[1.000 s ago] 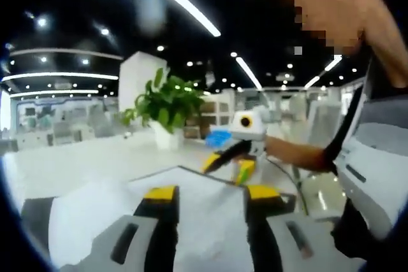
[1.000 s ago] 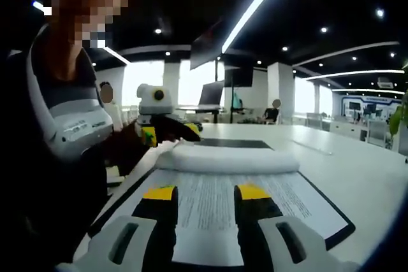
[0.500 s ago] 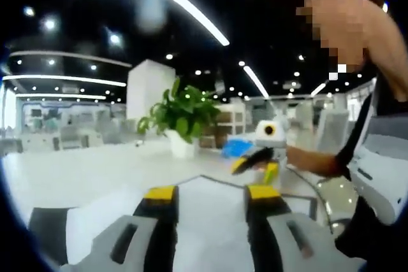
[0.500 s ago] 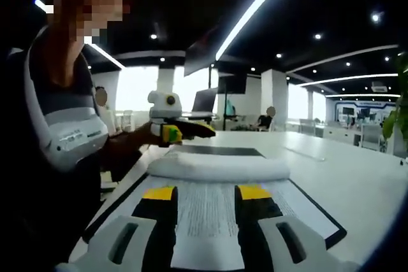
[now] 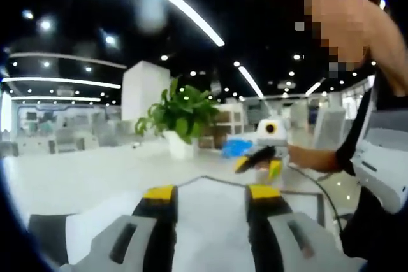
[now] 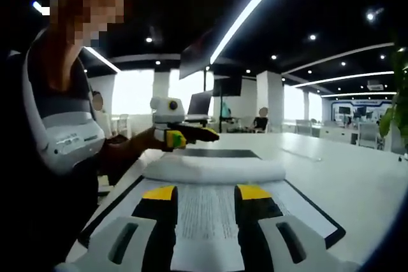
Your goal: Flip through the bound document one page at a time
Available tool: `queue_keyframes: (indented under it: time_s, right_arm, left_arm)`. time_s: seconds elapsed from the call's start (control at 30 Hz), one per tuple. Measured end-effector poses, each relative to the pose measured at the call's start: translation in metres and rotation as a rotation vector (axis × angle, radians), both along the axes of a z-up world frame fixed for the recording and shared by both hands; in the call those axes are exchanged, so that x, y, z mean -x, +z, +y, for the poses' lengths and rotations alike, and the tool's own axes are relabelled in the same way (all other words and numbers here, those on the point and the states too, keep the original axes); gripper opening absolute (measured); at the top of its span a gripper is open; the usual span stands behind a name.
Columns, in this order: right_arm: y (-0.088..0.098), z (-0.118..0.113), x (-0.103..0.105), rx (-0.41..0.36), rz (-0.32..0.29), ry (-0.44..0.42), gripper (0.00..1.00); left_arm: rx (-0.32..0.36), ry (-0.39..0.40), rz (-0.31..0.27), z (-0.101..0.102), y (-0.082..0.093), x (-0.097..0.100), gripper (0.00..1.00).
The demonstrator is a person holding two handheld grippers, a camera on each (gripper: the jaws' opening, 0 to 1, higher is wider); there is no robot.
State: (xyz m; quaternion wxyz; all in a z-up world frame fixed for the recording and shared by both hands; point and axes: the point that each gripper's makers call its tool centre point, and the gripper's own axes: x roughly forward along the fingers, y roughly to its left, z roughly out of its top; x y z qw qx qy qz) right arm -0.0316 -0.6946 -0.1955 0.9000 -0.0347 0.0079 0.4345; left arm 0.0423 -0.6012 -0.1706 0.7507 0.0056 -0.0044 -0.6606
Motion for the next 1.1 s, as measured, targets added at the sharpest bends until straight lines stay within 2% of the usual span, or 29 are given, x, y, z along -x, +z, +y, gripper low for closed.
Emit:
queue_keyframes:
  time_s: [0.3,1.1]
  right_arm:
    - [-0.0022,0.0004,-0.0015,-0.005,0.006,-0.004,0.38]
    - [-0.0049,0.004,-0.0016,0.0,0.012,0.003,0.38]
  left_arm:
    - [0.015,0.004,0.014,0.0006,-0.0012,-0.0078,0.42]
    - [0.013,-0.004,0.018,0.0011,-0.0035,-0.0058,0.41]
